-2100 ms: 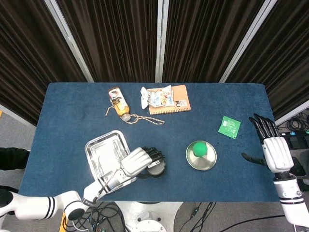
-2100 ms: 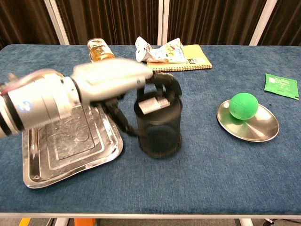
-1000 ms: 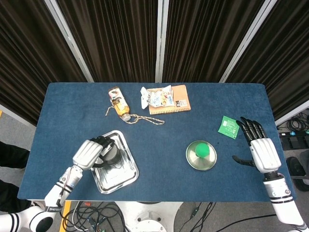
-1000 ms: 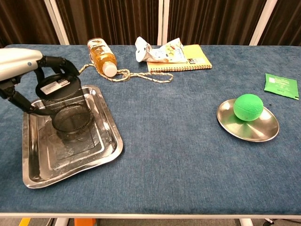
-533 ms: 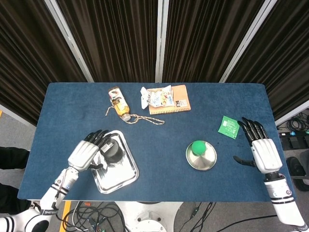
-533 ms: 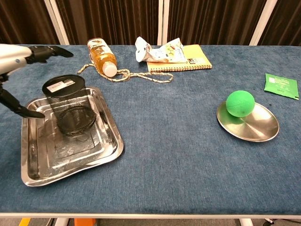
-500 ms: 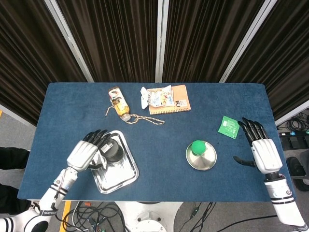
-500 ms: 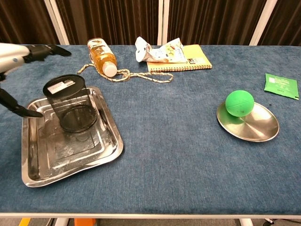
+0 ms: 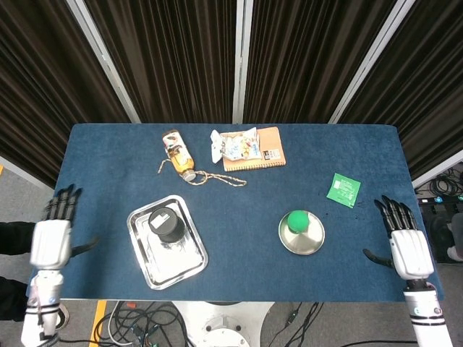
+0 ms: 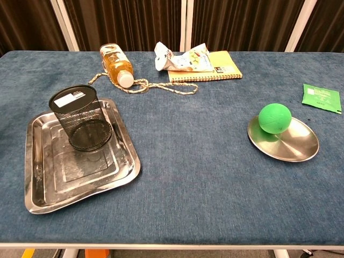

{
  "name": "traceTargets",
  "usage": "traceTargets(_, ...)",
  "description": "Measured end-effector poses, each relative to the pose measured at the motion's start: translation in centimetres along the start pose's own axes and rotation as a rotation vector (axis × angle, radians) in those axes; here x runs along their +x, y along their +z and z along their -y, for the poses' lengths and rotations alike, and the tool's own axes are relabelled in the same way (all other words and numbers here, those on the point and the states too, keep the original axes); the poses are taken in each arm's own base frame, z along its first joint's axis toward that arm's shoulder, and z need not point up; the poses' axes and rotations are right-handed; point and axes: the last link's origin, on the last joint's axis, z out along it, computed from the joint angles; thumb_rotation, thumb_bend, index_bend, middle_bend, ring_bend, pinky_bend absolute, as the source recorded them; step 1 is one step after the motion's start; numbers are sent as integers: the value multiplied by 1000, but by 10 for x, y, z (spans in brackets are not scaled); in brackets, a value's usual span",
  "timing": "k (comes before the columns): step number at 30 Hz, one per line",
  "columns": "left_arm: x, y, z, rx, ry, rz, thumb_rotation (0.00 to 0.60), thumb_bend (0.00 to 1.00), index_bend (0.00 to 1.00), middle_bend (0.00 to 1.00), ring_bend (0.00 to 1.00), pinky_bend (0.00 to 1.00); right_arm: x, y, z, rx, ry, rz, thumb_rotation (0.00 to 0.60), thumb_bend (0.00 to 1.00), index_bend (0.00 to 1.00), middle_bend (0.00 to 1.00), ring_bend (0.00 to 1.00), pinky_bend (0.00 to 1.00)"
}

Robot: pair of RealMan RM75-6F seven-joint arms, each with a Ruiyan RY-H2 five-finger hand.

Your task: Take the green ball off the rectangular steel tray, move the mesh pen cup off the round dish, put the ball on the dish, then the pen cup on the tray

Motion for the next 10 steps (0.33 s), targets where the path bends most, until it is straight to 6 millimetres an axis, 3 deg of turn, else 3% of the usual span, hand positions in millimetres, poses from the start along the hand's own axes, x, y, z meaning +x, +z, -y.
traceTargets(3, -5, -22, 17, 70, -9, 4, 600, 48, 4, 0, 0, 133, -9, -15, -10, -40, -1, -26, 600, 0, 0, 0, 0, 0)
traceTargets(10, -17, -49, 27, 131, -31, 73, 600, 47, 4, 0, 0, 133, -23, -36, -25, -104, -1, -20, 600, 0, 0, 0, 0, 0)
